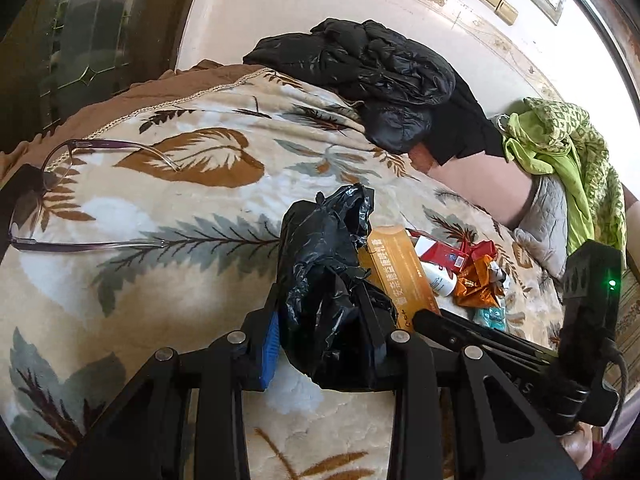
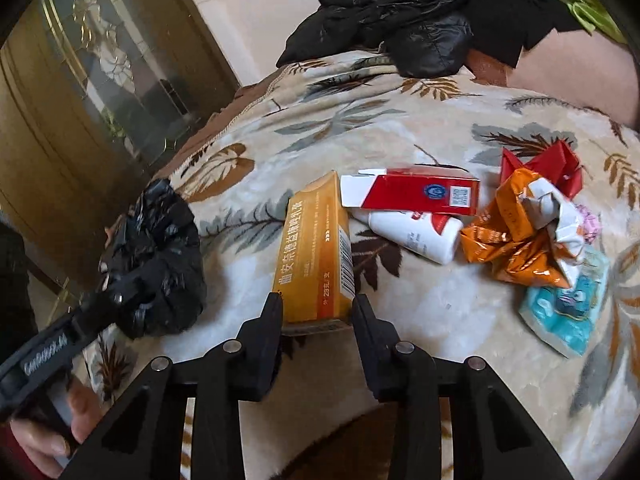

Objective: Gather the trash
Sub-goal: 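Grasp the orange medicine box with the right tool while the left tool holds the bag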

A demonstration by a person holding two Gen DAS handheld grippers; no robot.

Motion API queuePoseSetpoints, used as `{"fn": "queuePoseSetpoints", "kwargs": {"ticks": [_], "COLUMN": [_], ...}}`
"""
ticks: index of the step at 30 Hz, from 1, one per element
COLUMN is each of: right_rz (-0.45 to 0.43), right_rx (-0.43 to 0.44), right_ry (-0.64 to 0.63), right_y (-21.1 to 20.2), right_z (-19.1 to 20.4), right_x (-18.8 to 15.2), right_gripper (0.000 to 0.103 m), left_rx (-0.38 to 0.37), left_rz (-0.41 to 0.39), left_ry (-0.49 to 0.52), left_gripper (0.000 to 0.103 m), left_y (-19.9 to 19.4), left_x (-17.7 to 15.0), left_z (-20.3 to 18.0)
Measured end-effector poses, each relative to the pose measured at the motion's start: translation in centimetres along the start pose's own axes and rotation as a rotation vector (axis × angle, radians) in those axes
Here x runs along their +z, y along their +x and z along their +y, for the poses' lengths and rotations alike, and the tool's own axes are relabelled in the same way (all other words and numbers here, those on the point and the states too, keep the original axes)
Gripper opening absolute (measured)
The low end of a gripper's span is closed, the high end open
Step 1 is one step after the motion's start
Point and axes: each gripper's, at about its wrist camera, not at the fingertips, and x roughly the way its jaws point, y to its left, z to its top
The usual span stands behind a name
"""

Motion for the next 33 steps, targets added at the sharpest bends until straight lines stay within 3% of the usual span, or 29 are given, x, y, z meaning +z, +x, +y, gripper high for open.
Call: {"fn": "queuePoseSetpoints", "kwargs": {"ticks": [3,5,14,15,16,17,19,25,27,28,29,33], "right_rz": [-0.026,-0.047,-0.070,-0.070,-0.067,-0.075,-0.095,-0.017,0.021,0.042,0.058,0.000], "right_rx": [0.001,-0.020,0.008,0.000,-0.011,-0.023,-0.042,-0.107,-0.110,-0.119,-0.129,-0.125], "right_ry": [0.030,0.026,0.065,0.058,0.051,0.040,-0.005,-0.094,-0.090,-0.088,-0.079,-0.052], "right_y": [-0.7,-1.7,-5.2,-5.2,-5.2,-5.1,-4.6,0.2,2.1,2.9,3.5,1.7], "right_z": [-0.1,-0.1,-0.2,0.0,0.3,0.7,1.5,3.5,3.5,3.4,3.3,3.2], "right_x": [-0.3,-0.7,-2.9,-2.5,-2.1,-1.6,-0.6,2.0,2.5,2.5,2.3,1.2], "right_gripper": [0.023,0.009,0.010,0.011,0.025,0.052,0.072,0.071,0.066,0.048,0.050,0.049], "left_rx": [0.000,-0.004,-0.007,0.011,0.024,0.041,0.088,0.126,0.121,0.118,0.114,0.095], "left_rz": [0.004,0.010,0.003,-0.007,-0.018,-0.031,-0.061,-0.085,-0.080,-0.078,-0.075,-0.075], "left_ry": [-0.005,-0.002,0.046,0.042,0.035,0.025,-0.002,-0.074,-0.077,-0.075,-0.071,-0.045], "left_gripper": [0.031,0.031,0.031,0.031,0.031,0.031,0.031,0.031,0.031,0.031,0.031,0.031], "left_y": [0.1,0.2,-0.2,-0.4,-0.6,-0.8,-1.3,-1.6,-1.4,-1.3,-1.2,-1.2], "left_x": [0.0,0.0,-0.6,-0.6,-0.6,-0.5,-0.3,0.4,0.5,0.5,0.5,0.4], "left_z": [0.1,0.0,-1.5,-1.4,-1.3,-1.0,-0.3,1.7,1.8,1.8,1.8,1.2]}}
